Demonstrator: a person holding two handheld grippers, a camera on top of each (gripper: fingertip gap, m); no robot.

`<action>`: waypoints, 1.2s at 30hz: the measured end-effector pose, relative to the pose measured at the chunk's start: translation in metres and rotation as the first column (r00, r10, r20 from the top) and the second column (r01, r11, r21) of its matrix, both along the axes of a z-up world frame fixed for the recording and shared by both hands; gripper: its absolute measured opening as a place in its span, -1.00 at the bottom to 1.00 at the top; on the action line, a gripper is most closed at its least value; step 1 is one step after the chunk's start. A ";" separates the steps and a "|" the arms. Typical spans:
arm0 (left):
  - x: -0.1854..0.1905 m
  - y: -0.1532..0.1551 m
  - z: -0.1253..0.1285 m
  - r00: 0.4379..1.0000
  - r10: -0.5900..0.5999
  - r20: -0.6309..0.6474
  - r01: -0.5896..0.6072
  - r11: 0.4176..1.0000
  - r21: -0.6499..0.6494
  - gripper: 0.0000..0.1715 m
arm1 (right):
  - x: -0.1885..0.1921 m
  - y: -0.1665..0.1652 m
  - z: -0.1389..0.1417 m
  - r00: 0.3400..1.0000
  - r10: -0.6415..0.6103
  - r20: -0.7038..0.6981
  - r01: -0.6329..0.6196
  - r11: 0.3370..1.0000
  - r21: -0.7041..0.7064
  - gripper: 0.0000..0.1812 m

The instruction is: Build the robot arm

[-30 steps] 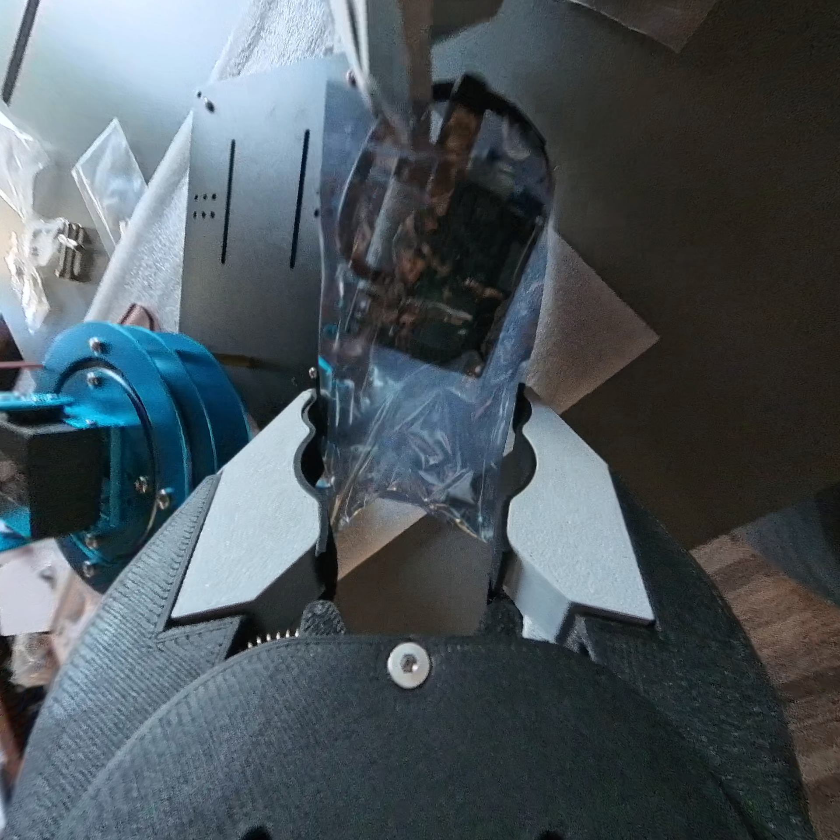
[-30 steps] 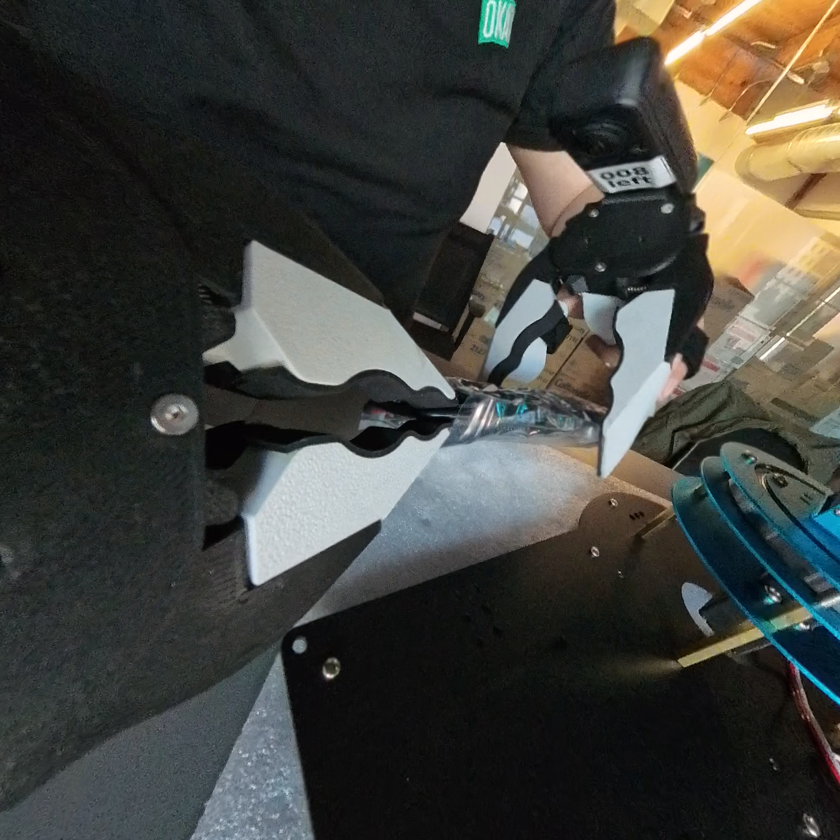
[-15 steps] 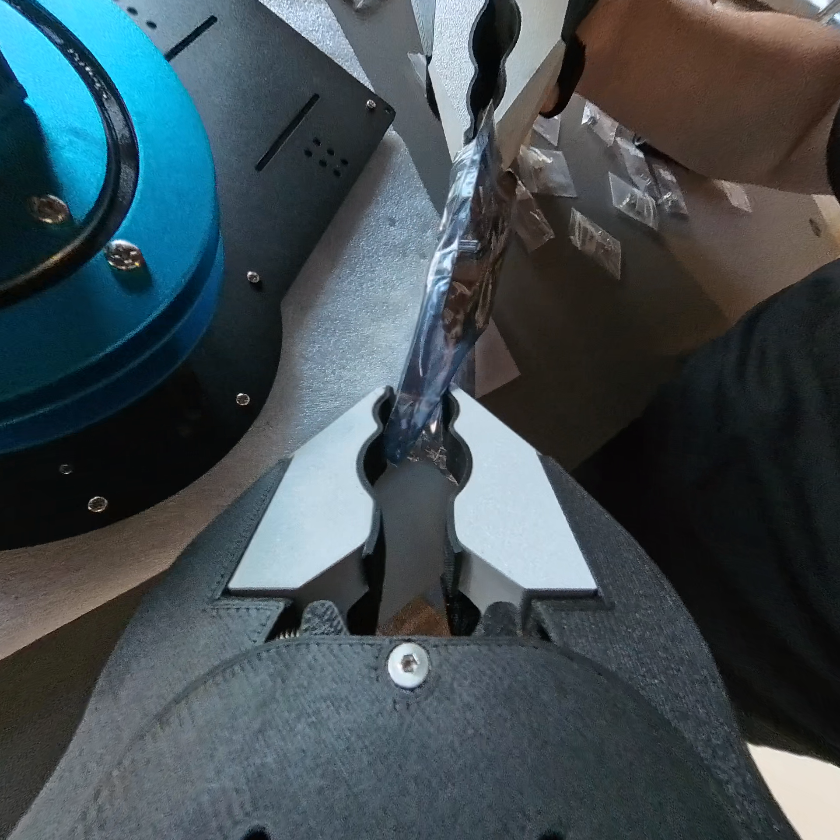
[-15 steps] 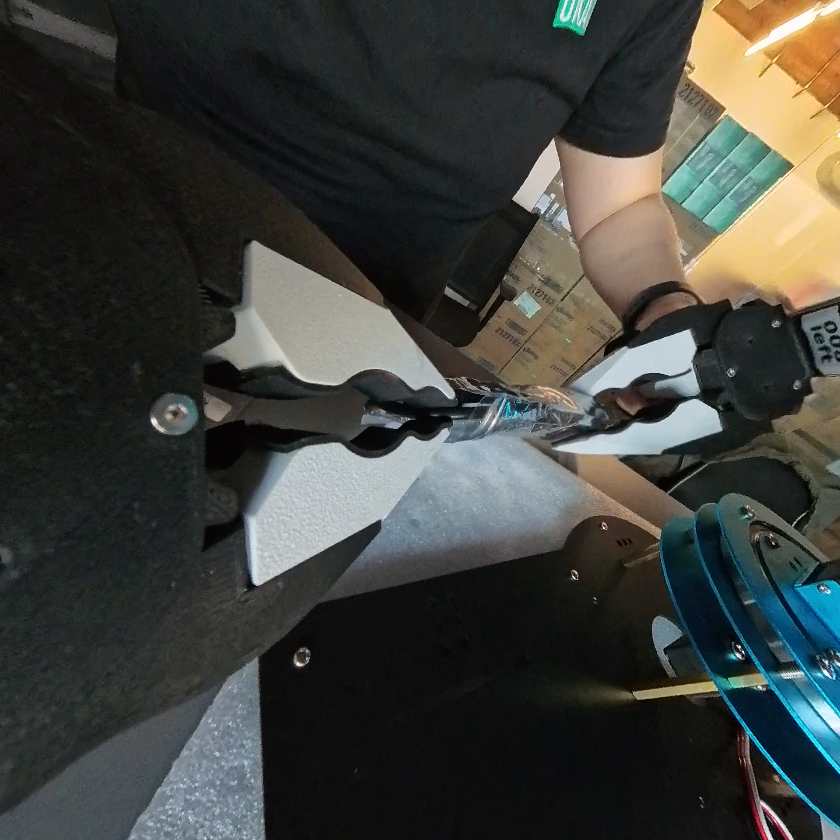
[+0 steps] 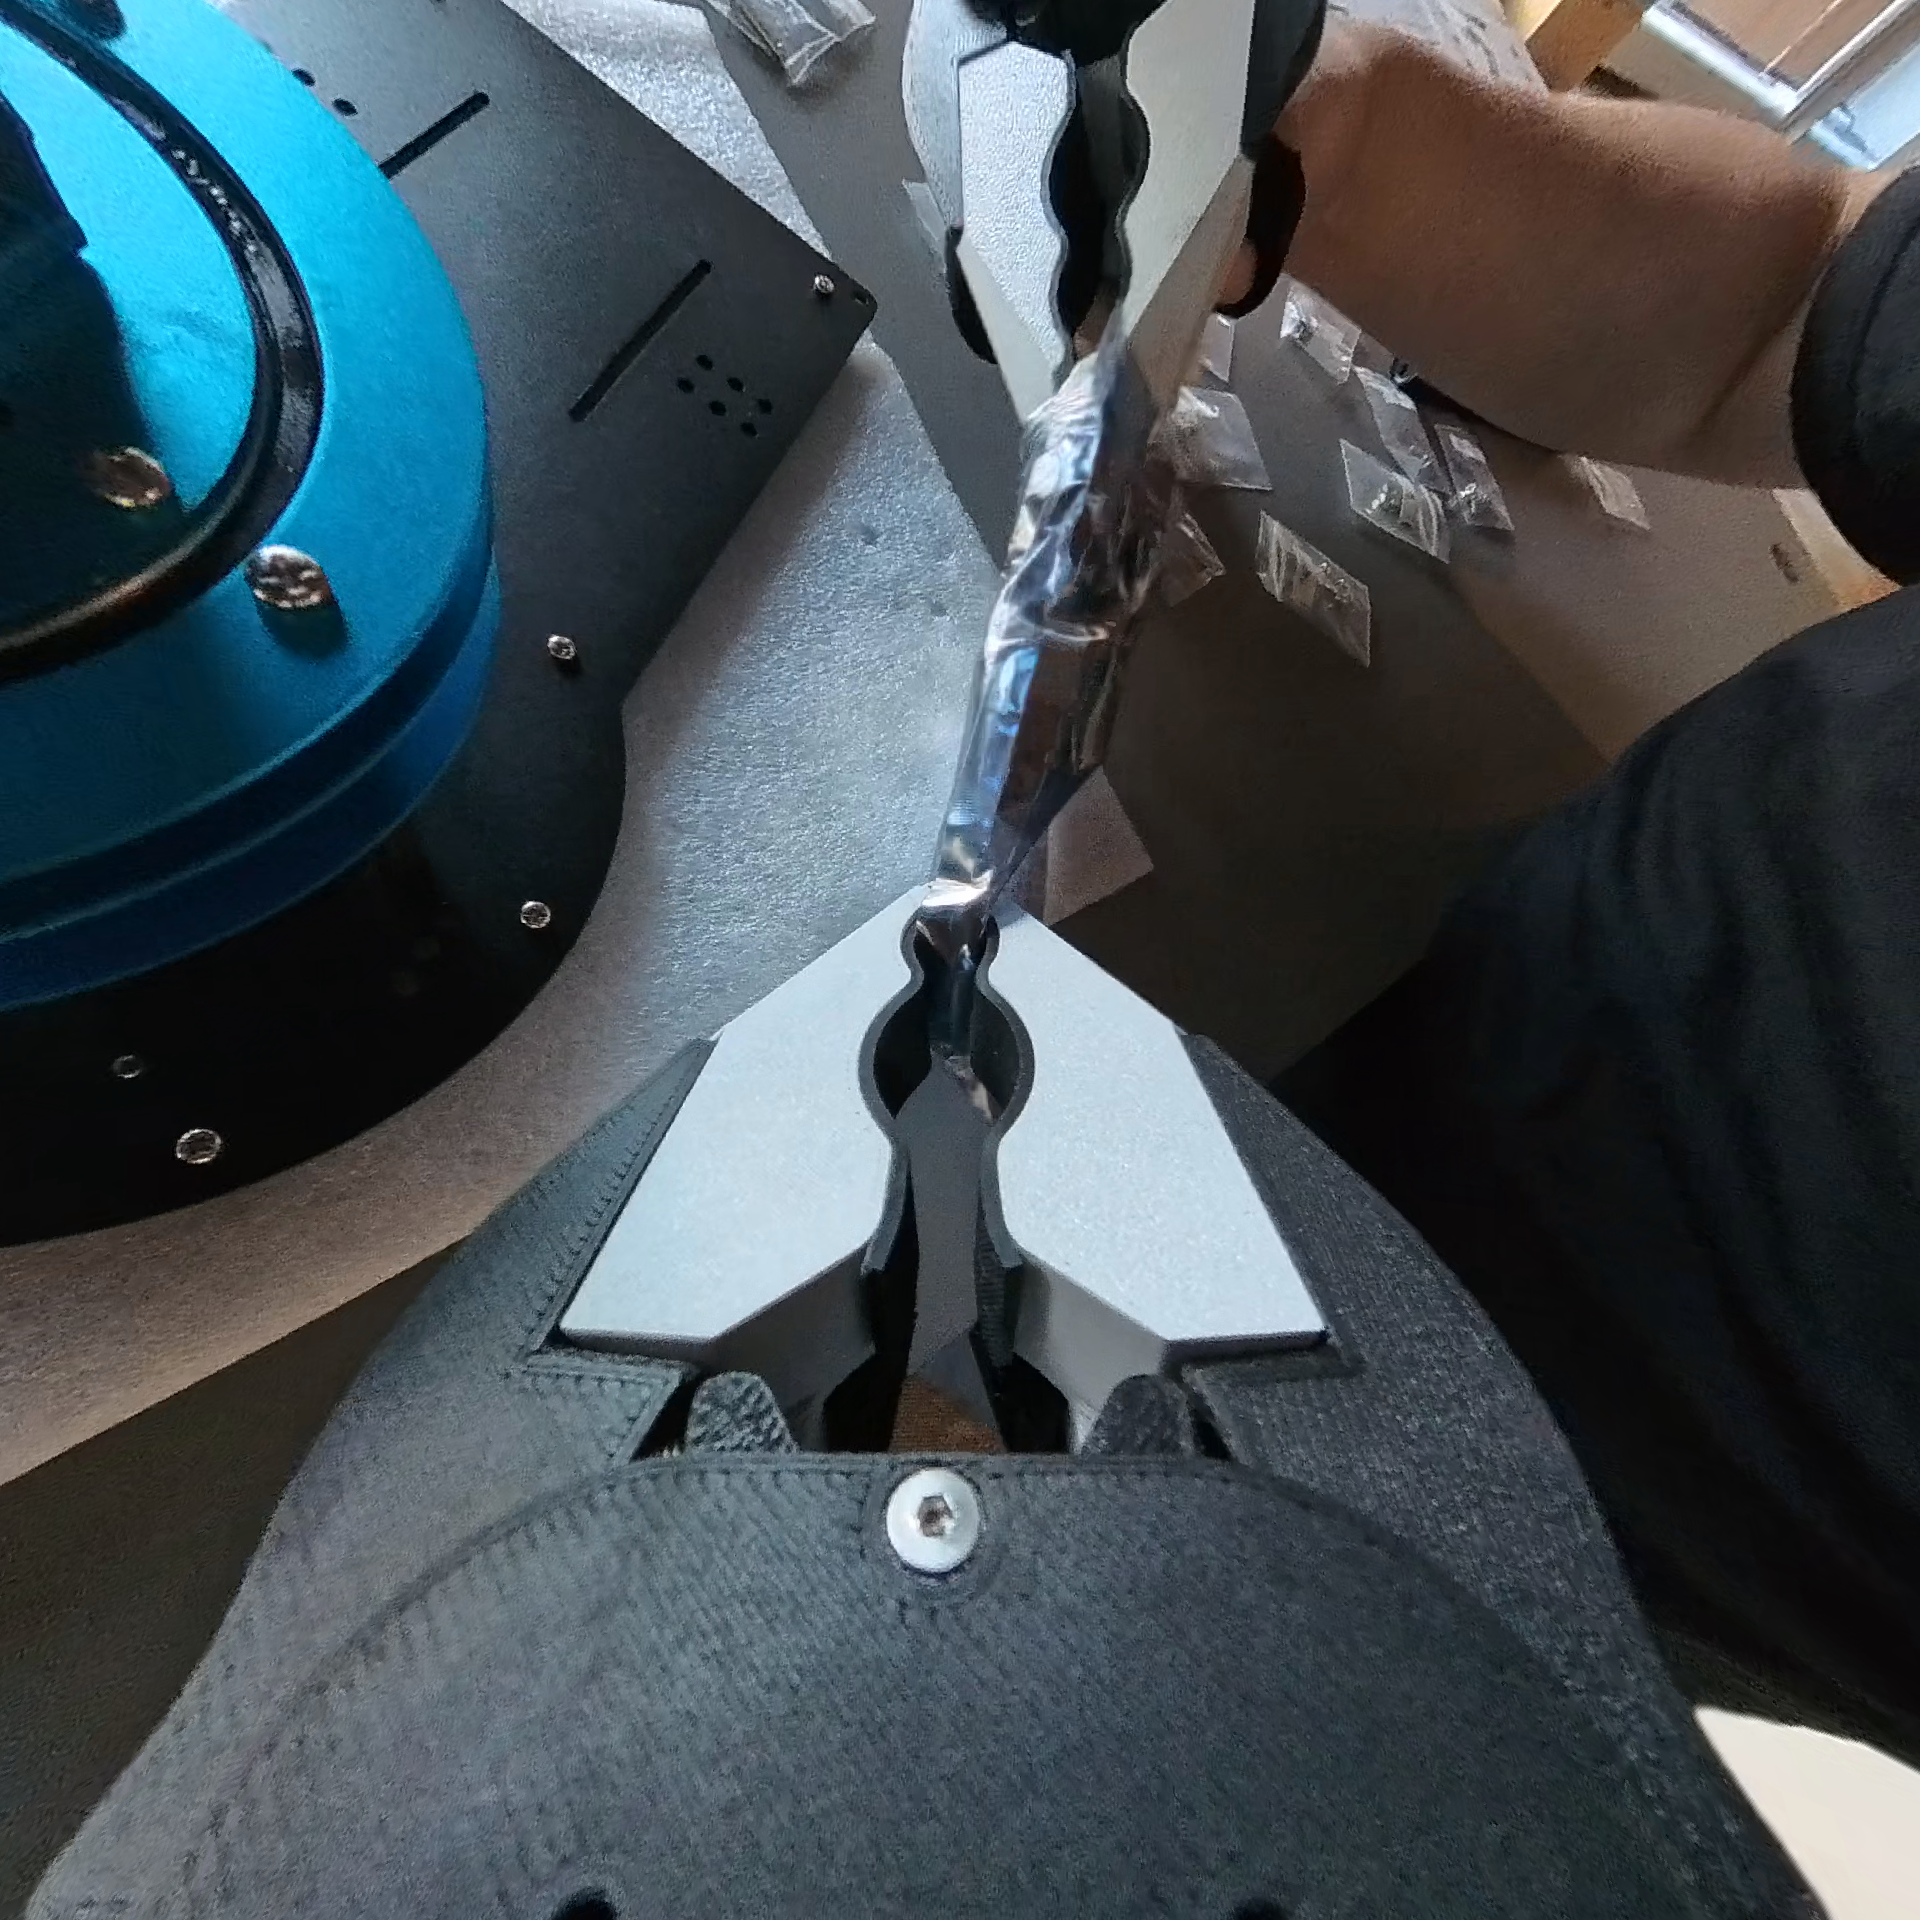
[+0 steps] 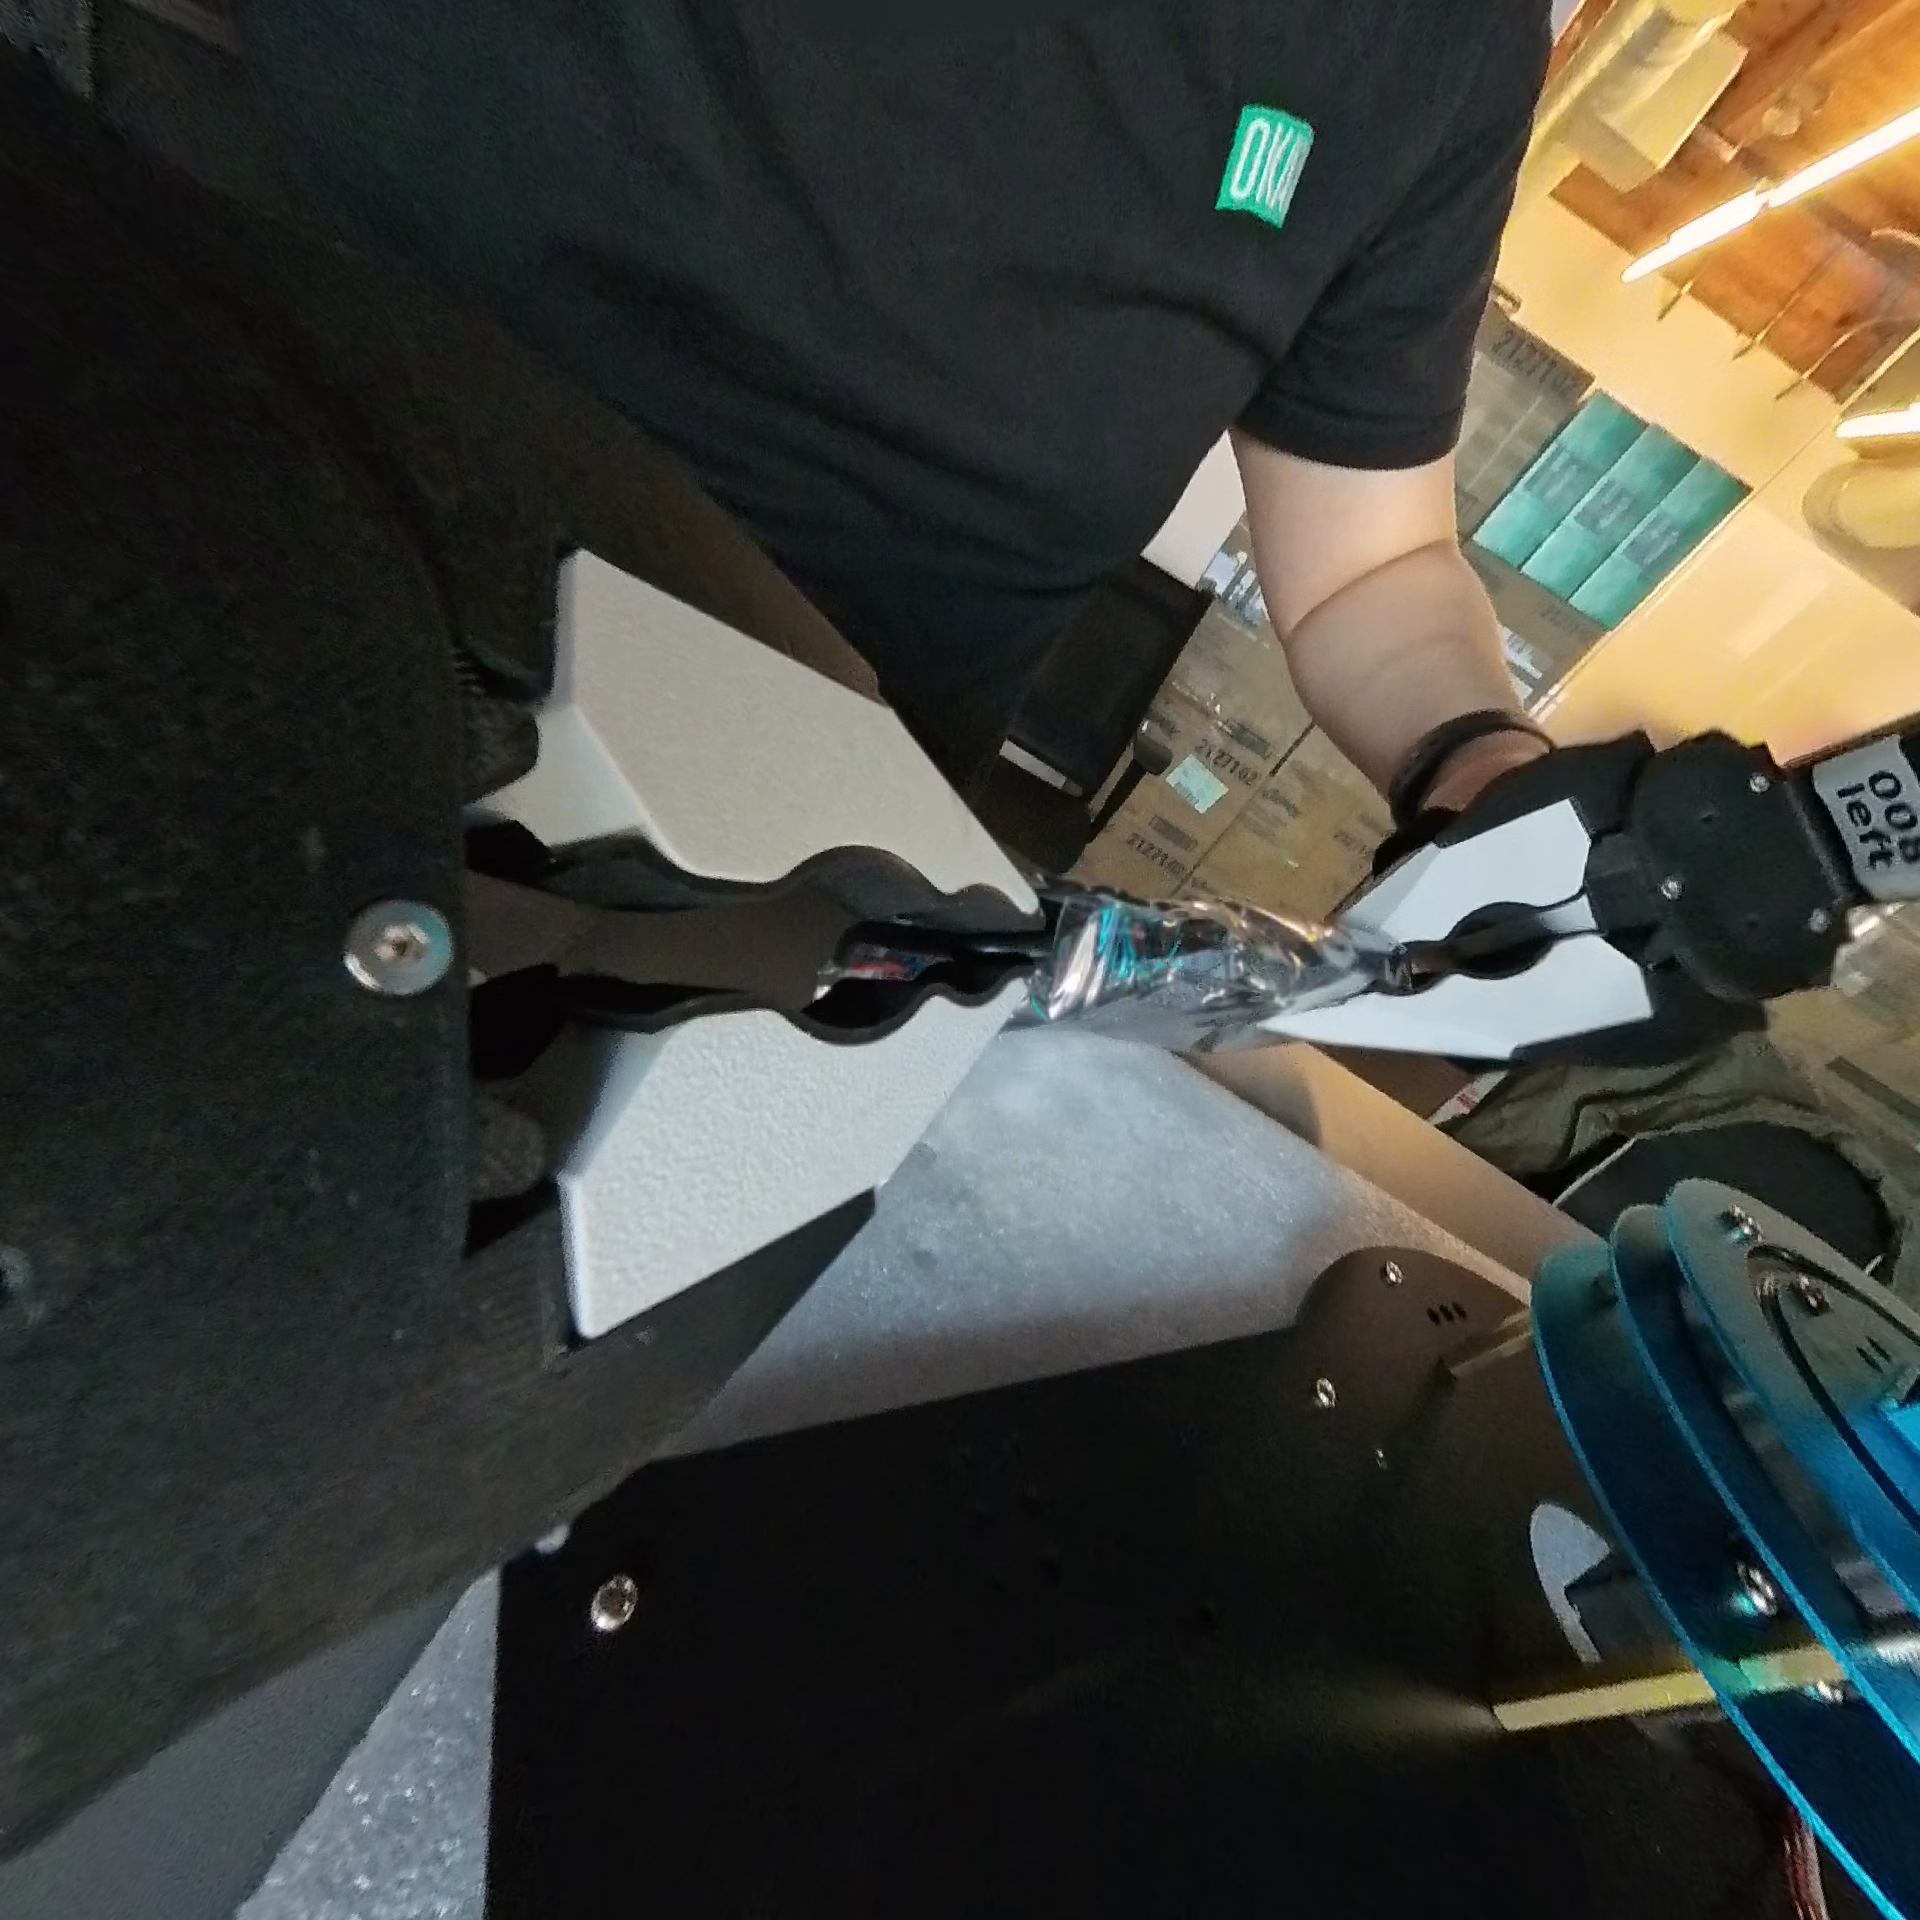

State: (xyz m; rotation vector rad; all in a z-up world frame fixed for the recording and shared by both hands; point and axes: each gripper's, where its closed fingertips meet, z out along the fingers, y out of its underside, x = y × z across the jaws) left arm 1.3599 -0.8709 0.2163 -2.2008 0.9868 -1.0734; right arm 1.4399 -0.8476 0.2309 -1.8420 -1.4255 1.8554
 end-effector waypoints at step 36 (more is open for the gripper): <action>0.012 -0.014 0.046 0.575 0.568 0.589 -0.428 0.822 -0.375 -0.61 | -0.014 0.027 0.030 0.905 -0.426 -0.007 0.303 0.655 -0.692 -0.98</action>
